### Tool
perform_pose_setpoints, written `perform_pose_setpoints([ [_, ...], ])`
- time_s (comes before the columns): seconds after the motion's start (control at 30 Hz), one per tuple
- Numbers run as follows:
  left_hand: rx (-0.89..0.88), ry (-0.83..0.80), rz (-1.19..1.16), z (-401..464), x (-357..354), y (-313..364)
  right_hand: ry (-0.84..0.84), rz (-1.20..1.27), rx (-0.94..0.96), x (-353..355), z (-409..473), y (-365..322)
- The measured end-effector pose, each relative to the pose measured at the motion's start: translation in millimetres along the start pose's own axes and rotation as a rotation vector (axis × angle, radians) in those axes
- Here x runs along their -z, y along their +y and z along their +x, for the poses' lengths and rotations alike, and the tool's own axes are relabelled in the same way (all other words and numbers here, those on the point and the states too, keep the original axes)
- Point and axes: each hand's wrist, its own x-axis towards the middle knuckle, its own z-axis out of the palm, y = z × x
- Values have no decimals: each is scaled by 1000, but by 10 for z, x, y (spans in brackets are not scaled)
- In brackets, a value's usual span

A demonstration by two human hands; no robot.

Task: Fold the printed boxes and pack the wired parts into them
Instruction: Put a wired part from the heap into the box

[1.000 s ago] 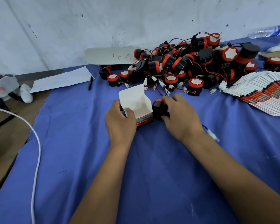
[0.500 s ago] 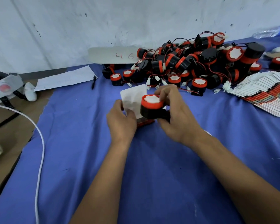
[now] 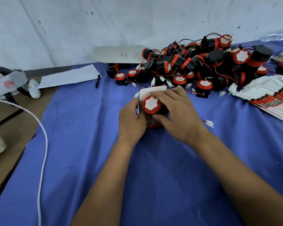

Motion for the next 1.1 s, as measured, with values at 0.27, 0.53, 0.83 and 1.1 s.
perform_pose_setpoints([
  [0.27, 119, -23, -143, 8, -7, 32, -65, -70, -61, 57, 66, -60],
  [0.53, 197, -71, -255, 4, 0, 31, -108, -173, -39, -3, 47, -103],
  [0.83, 147, -23, -101, 3, -26, 60, 23, -386, -431, 342, 7, 237],
  [1.1, 173, 12, -75, -5, -68, 29, -72, 60, -481, 434, 4, 234],
])
